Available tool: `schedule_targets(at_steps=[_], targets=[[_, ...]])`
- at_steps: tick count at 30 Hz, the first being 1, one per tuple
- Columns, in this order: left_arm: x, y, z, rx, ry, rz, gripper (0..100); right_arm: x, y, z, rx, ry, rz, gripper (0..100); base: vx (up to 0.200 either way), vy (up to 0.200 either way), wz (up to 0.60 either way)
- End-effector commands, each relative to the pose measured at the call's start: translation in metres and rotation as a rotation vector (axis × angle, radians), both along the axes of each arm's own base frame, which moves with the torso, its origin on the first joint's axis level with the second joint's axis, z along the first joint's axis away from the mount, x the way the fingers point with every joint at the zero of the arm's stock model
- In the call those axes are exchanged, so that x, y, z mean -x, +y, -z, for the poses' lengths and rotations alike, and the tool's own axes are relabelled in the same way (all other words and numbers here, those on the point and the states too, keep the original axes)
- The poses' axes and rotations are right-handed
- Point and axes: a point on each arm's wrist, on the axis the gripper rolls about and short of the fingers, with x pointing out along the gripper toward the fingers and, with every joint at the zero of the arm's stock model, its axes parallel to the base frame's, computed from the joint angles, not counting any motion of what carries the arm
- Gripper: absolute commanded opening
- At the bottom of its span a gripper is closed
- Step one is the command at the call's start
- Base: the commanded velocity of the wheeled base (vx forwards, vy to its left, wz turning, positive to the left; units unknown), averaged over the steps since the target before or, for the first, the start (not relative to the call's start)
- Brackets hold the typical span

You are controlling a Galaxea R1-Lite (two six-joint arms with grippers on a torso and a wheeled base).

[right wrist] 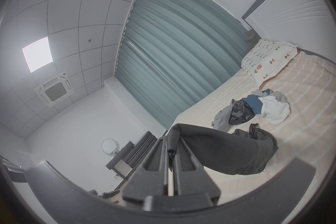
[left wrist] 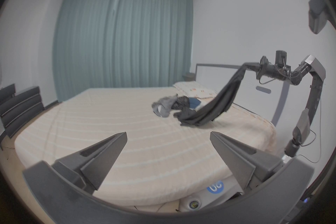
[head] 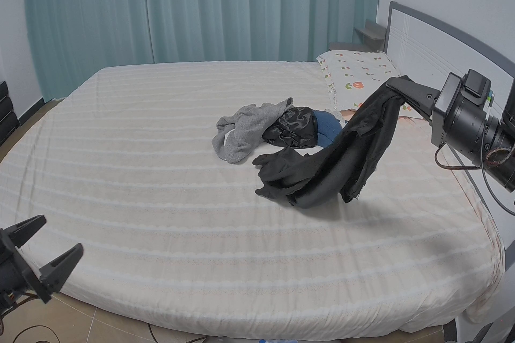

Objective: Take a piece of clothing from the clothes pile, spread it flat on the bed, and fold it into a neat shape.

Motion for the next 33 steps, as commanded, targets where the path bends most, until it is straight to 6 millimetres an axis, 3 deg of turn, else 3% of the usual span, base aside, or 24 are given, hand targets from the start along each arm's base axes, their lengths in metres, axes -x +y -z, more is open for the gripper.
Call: schedule_targets(at_steps=[1, 9, 17, 21, 22, 33], targets=[[-0.103, -0.059, 0.050, -0.039, 0.346, 0.219, 100, 0.006, 0.007, -0.014, -0.019, -0.052, -0.038, 0, 0.000, 0.000, 0.00], [-0.144, -0.096, 0.094, -0.045, 0.475, 0.246, 100, 0.004, 0.010, -0.018, -0.023, -0.062, -0.050, 0, 0.000, 0.000, 0.00], [-0.193, -0.139, 0.141, -0.095, 0.478, 0.204, 100, 0.010, 0.016, -0.020, -0.030, -0.069, -0.081, 0, 0.000, 0.000, 0.00], [-0.204, -0.151, 0.149, -0.082, 0.466, 0.189, 100, 0.011, 0.017, -0.023, -0.034, -0.077, -0.087, 0, 0.000, 0.000, 0.00], [-0.218, -0.164, 0.156, -0.056, 0.465, 0.181, 100, 0.012, 0.018, -0.023, -0.035, -0.077, -0.090, 0, 0.000, 0.000, 0.00], [-0.276, -0.198, 0.188, -0.002, 0.408, 0.079, 100, 0.012, 0.018, -0.023, -0.036, -0.080, -0.093, 0, 0.000, 0.000, 0.00]])
